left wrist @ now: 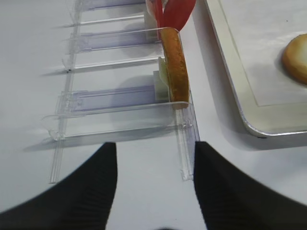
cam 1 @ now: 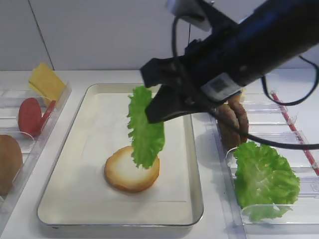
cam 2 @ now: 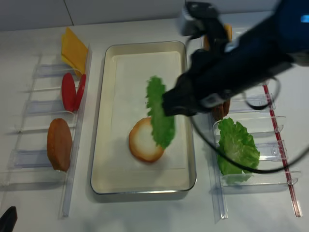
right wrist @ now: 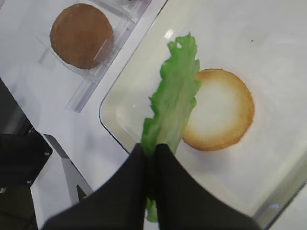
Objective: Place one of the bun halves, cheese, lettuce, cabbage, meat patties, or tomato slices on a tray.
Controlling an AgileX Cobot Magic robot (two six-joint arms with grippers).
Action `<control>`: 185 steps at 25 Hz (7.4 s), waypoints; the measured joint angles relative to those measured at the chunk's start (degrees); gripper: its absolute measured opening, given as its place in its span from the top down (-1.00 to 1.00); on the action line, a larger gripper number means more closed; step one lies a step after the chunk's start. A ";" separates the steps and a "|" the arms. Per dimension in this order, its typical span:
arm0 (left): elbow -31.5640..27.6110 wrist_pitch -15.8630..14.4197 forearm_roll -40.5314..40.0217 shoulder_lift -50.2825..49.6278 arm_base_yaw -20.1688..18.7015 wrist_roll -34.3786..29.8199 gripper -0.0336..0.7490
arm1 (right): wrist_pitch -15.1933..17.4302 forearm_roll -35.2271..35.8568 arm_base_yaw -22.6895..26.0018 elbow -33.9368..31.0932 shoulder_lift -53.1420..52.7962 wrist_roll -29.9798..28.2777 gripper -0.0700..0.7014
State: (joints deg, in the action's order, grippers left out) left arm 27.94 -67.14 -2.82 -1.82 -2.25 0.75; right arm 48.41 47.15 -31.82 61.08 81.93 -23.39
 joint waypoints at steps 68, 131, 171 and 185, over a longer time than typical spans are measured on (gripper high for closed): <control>0.00 0.00 0.00 0.00 0.00 0.00 0.02 | -4.66 -28.22 -9.60 9.97 19.62 21.81 -0.53; 0.00 -0.10 0.00 0.00 0.00 0.00 0.02 | 15.34 -37.54 27.30 -11.00 -31.93 8.66 -0.40; 0.00 -0.10 0.00 0.00 0.00 0.00 0.02 | 17.48 -44.39 27.34 -33.95 -82.85 17.50 -0.36; 0.00 -0.10 0.00 0.00 0.00 0.00 0.02 | 17.33 -44.39 27.34 -33.95 -82.85 17.52 -0.36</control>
State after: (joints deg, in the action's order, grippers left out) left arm 27.94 -67.25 -2.82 -1.82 -2.25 0.75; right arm 65.74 2.76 -4.47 27.12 -0.93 -5.87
